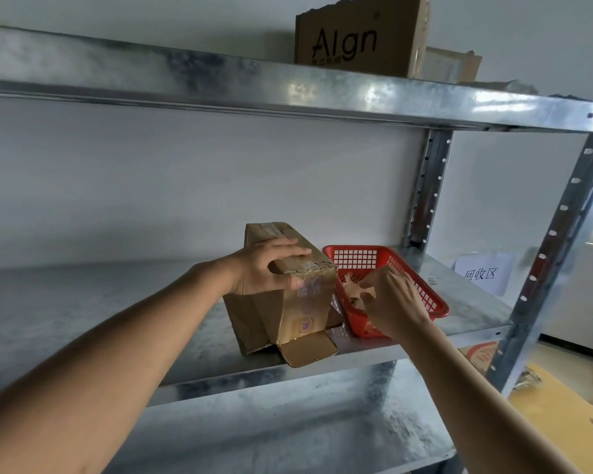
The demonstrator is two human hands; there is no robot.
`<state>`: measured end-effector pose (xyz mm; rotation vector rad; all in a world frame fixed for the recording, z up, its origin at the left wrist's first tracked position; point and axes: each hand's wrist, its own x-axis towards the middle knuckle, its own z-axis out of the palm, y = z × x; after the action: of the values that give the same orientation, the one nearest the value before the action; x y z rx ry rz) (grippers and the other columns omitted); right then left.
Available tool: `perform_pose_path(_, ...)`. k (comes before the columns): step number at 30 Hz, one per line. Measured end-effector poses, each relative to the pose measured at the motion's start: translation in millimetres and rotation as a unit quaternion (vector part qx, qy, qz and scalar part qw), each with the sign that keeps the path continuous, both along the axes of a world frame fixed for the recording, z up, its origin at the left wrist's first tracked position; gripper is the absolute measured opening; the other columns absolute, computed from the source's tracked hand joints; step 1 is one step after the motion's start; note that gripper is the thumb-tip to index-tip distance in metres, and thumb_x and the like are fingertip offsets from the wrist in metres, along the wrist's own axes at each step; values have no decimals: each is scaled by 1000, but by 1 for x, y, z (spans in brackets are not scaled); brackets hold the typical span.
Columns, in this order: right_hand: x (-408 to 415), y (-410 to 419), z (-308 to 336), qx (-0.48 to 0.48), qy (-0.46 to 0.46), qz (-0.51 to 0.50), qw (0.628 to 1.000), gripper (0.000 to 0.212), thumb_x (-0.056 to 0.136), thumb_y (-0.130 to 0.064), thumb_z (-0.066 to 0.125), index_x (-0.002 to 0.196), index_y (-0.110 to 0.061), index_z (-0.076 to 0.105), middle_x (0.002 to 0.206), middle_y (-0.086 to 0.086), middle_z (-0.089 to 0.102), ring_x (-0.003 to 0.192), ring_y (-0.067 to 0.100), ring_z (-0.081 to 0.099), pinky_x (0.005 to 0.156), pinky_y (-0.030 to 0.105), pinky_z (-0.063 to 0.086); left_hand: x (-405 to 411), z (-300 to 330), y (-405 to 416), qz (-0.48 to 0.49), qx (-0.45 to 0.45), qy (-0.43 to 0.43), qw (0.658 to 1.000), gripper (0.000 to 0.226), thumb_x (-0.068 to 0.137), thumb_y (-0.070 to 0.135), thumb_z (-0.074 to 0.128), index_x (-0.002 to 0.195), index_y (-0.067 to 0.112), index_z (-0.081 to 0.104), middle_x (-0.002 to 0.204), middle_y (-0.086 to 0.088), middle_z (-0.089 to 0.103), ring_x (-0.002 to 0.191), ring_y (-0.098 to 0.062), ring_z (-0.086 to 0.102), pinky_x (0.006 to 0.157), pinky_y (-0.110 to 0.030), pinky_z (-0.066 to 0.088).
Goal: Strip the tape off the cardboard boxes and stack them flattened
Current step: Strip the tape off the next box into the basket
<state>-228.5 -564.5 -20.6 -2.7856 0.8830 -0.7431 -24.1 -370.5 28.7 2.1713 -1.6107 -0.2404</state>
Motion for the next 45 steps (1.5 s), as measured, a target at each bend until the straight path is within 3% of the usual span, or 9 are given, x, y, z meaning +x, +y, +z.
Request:
perform_pose_path(4, -3, -1, 3, 23, 25, 18, 999, 25, 91, -36, 69, 115, -31, 76, 154, 3, 42, 139, 31, 40, 116, 49, 33, 2, -2, -3, 4, 5, 3, 1000, 82, 75, 82, 57, 151, 59, 35, 168, 20, 16, 156, -10, 9, 121, -46, 18)
perform_pose_path(9, -4, 2, 2, 39, 42, 7, 998, 35, 88, -55, 63, 117, -38, 73, 132, 1, 44, 126, 31, 34, 110, 53, 29, 3, -3, -6, 5, 8, 5, 1000, 82, 74, 85, 57, 149, 63, 33, 168, 20, 16, 156, -11, 9, 121, -47, 18)
perform_pose_path(12, -5, 3, 6, 40, 1, 20, 999, 40, 85, -47, 75, 124, -42, 67, 126, 0, 47, 122, 27, 43, 109, 48, 37, 4, -3, -6, 5, 11, 8, 1000, 83, 73, 86, 57, 149, 65, 32, 168, 21, 15, 156, -11, 8, 121, -47, 17)
perform_pose_path(15, -7, 3, 11, 54, -71, 54, 995, 46, 73, -31, 93, 114, -33, 73, 110, -7, 69, 97, 13, 64, 83, 31, 52, 5, -5, -5, 5, 10, 9, 1000, 82, 73, 85, 58, 148, 66, 32, 168, 22, 14, 156, -10, 7, 120, -45, 17)
perform_pose_path(18, -8, 3, 14, 36, -62, 55, 996, 30, 74, -25, 94, 100, -29, 79, 97, -11, 77, 78, 3, 66, 68, 18, 49, 6, -7, -4, 4, 10, 3, 1000, 82, 73, 86, 58, 148, 66, 31, 168, 23, 13, 156, -9, 6, 122, -47, 16)
perform_pose_path(24, -6, 5, 17, -7, 26, 132, 991, 41, 83, -5, 80, 112, -33, 78, 111, -8, 78, 95, 12, 73, 82, 30, 61, 7, -5, -7, 6, 19, 4, 1000, 83, 72, 90, 57, 147, 68, 30, 167, 26, 12, 156, -8, 6, 123, -48, 19)
perform_pose_path(31, -9, -3, 15, 50, -55, 131, 989, 28, 84, -21, 86, 96, -42, 71, 96, -16, 71, 83, -2, 66, 67, 10, 48, 7, -4, -7, 6, 19, 8, 1000, 87, 70, 89, 57, 149, 65, 31, 168, 24, 12, 157, -10, 5, 124, -50, 16)
perform_pose_path(41, -14, -6, 15, 135, -22, 173, 975, 30, 109, -22, 48, 105, -39, 72, 97, -20, 74, 84, -7, 69, 81, 19, 56, 7, -3, -9, 2, 20, 12, 1000, 87, 70, 88, 58, 150, 64, 32, 168, 22, 12, 156, -9, 5, 123, -47, 17)
perform_pose_path(45, -13, -2, 15, 65, -51, 122, 989, 18, 98, -19, 70, 110, -32, 75, 106, -15, 74, 76, -9, 62, 66, 5, 41, 7, -3, -8, 3, 21, 14, 1000, 87, 71, 87, 59, 150, 63, 32, 168, 23, 12, 156, -10, 5, 124, -48, 18)
